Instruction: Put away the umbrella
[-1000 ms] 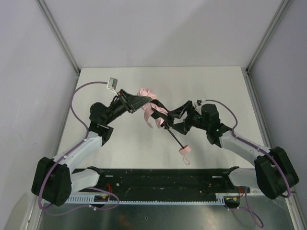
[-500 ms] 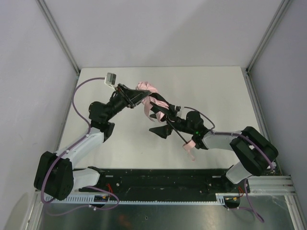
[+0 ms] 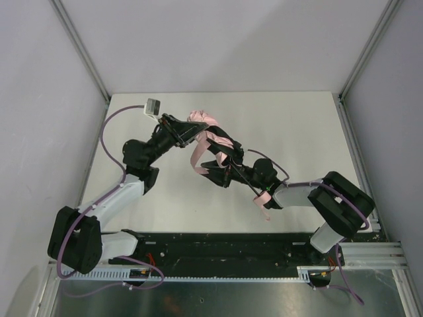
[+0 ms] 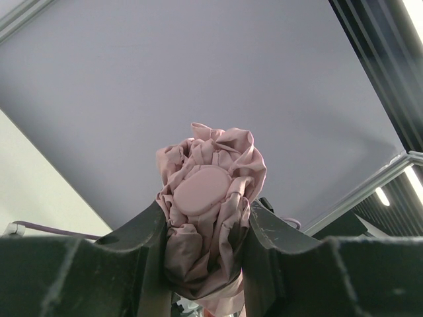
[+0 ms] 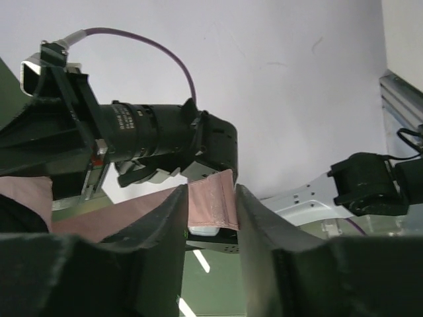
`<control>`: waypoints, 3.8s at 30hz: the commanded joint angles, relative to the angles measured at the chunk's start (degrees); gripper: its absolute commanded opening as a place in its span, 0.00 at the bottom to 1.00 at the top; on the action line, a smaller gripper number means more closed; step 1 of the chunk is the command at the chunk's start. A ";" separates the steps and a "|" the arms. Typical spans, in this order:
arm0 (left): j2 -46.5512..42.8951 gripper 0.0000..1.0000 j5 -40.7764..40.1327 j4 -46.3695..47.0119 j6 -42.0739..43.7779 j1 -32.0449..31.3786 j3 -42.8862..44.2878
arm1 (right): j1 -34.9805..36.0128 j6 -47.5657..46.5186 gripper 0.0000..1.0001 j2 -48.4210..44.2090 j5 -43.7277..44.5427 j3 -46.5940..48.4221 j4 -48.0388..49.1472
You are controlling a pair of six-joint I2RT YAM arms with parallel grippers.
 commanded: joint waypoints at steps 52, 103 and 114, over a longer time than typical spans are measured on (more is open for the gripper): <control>-6.14 0.00 -21.32 -63.61 28.87 -6.66 5.43 | -3.43 -48.79 0.00 -20.08 -11.23 9.63 -12.85; -6.23 0.00 -16.37 -68.44 27.43 -6.32 16.36 | 21.09 -96.10 0.46 -24.26 2.18 25.00 -64.96; -5.16 0.00 -29.12 -49.63 64.88 -10.86 18.01 | 11.08 -95.25 0.81 -45.90 25.39 25.10 -81.65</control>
